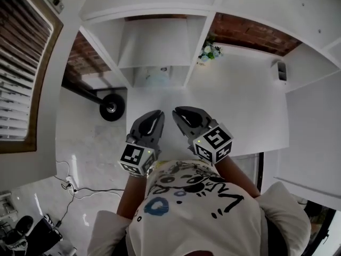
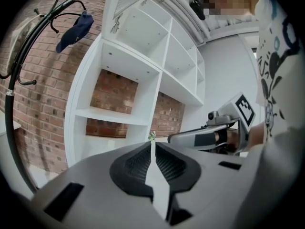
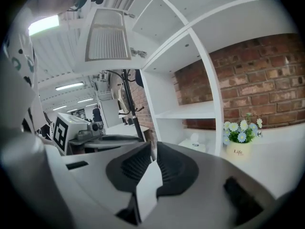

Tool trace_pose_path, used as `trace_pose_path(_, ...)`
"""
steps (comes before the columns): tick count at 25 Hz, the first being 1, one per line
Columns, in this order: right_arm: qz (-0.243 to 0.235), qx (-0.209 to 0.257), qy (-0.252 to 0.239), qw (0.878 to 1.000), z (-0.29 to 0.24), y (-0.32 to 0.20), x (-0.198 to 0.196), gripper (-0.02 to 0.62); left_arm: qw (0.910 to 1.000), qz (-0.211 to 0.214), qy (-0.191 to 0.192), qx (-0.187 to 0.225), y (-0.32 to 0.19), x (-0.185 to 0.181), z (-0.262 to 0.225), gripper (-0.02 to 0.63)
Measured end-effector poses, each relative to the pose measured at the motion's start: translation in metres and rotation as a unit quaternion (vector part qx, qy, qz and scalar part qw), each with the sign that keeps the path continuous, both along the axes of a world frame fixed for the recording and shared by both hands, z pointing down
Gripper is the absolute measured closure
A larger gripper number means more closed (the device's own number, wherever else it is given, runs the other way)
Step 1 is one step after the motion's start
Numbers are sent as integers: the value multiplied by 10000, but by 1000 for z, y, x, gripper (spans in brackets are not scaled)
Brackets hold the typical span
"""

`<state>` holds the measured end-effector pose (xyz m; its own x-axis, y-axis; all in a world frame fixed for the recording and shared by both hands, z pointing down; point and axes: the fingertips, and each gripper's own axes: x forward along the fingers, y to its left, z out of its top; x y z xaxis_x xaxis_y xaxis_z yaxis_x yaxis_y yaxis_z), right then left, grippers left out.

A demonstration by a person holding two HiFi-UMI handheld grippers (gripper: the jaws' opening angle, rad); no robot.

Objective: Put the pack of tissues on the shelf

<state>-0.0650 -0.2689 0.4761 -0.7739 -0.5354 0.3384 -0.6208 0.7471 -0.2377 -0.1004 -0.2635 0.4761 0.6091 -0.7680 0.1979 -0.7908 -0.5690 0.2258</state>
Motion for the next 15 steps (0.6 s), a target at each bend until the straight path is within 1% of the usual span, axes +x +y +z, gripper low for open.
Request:
trace_pose_path(2, -108, 47, -12, 9999, -4, 8, 4, 546, 10000, 90, -11, -8, 8, 10, -2, 571)
trace_pose_path(5, -144, 69, -92, 9998, -4, 16, 14, 552, 9997, 238, -60, 14, 18, 23, -3, 577)
trace_pose_path(10, -117, 119, -263, 9995, -11, 26, 22, 558, 9988, 389, 255, -126, 26, 39, -3, 591)
trace_pose_path(11, -124, 133, -319, 9993, -12, 29, 24, 560, 9987, 428, 236, -127, 28, 42, -3, 591)
trace_pose_path(13, -175, 309, -393, 9986, -17, 34, 25, 567, 9987, 493, 141, -28, 31, 46, -7, 591)
trace_pose_path(15, -216, 512, -327, 9979, -19, 36, 25, 569, 9986, 522, 43, 49, 33, 46, -7, 591)
